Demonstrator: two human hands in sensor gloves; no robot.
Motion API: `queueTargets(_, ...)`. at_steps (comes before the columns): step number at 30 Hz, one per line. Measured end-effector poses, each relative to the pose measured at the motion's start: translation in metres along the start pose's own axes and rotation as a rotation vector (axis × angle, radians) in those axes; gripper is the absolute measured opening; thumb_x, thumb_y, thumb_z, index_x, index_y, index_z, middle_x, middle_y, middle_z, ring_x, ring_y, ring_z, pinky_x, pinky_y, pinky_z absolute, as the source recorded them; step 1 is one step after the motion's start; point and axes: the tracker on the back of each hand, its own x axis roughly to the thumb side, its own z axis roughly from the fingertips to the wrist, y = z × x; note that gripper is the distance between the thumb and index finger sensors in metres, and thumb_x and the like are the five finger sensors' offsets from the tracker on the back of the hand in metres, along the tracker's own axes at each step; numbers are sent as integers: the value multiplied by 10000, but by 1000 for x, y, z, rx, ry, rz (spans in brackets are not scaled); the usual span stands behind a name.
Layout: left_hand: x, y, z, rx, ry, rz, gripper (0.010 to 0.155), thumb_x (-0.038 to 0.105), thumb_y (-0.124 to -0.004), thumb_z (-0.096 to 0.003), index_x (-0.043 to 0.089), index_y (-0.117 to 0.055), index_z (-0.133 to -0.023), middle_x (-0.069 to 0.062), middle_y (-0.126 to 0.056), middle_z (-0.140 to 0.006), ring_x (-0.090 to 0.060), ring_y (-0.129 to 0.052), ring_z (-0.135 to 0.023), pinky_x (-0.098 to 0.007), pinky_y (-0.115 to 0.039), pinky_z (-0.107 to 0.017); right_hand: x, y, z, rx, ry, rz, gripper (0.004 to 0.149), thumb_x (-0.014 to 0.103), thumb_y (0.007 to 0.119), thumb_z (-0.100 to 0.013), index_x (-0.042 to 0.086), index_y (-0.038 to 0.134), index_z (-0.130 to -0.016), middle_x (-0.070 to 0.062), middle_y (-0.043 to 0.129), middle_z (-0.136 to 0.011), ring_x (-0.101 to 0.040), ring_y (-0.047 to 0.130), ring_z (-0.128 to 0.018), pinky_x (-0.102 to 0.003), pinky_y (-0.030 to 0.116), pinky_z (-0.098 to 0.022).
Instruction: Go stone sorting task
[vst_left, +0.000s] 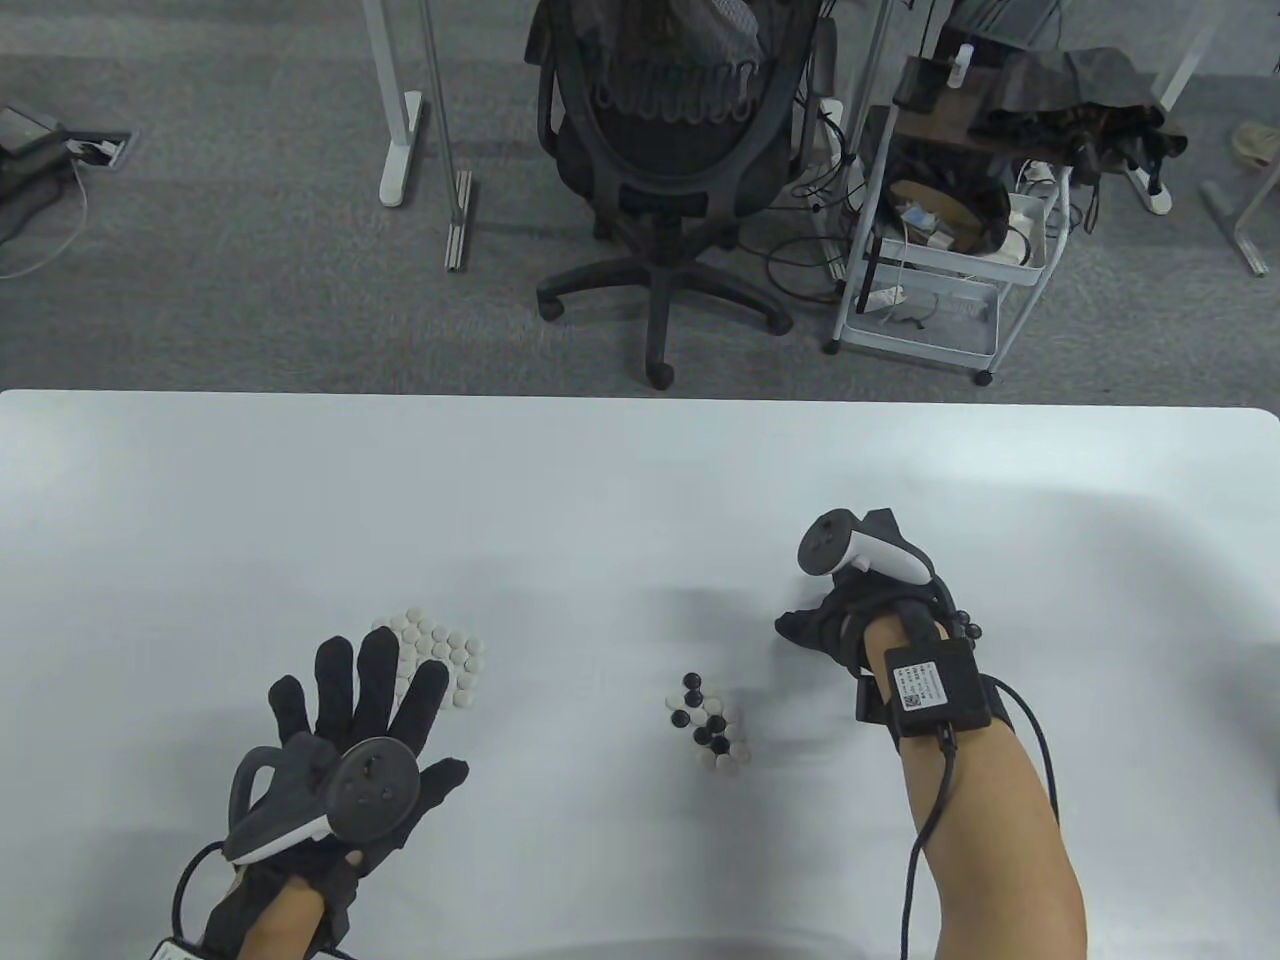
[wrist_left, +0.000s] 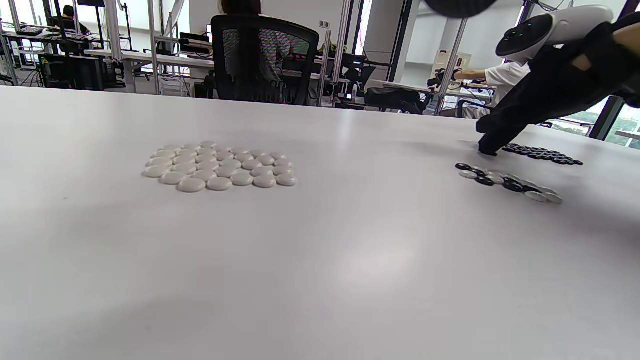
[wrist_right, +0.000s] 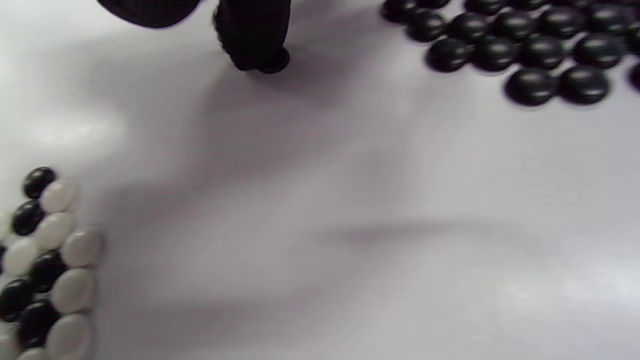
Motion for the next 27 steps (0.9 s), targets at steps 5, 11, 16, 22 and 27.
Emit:
queueTargets(5, 1, 0, -1, -8, 2, -5, 781, 538, -465, -616, 120, -176, -1209, -365, 129, -1137, -635, 150, -916, -856, -9, -535, -22, -1, 2, -20, 44, -14, 623, 539, 539, -529, 262, 589, -1084, -234, -9, -1102, -554, -92, -903, -824, 62, -567)
queueTargets(11, 1, 0, -1, -14, 7, -4, 780, 538, -465, -615, 121, -177, -1209, -364, 130, -1138, -635, 149, -916, -856, -9, -536, -36, -2, 4, -29, 63, -39, 625, 540, 538, -528, 262, 579, -1087, -235, -11, -1101, -555, -93, -902, -824, 63, -567)
queueTargets(16, 2, 0, -2, -19, 10, -5, 781, 538, -464, -616, 120, -175, -1209, -364, 131, -1137, -634, 150, -917, -856, -8, -536, -39, -2, 5, -39, 67, -41, 630, 540, 537, -528, 255, 582, -1088, -237, -12, -1101, -555, -92, -902, -825, 63, -566)
queueTargets(22, 2, 1, -2, -19, 9, -5, 781, 538, -464, -616, 119, -177, -1209, -363, 131, -1138, -635, 149, -917, -856, -9, -536, -17, -6, 15, -50, -31, -44, 635, 537, 540, -529, 246, 591, -1091, -240, -17, -1100, -556, -112, -897, -825, 61, -564)
queueTargets(27, 2, 1, -2, -22, 10, -5, 781, 538, -464, -616, 121, -174, -1209, -362, 131, -1138, -634, 149, -917, -855, -8, -536, 30, -1, 30, 3, -203, 20, 628, 535, 546, -532, 235, 646, -1075, -237, 1, -1107, -558, -92, -901, -825, 67, -566)
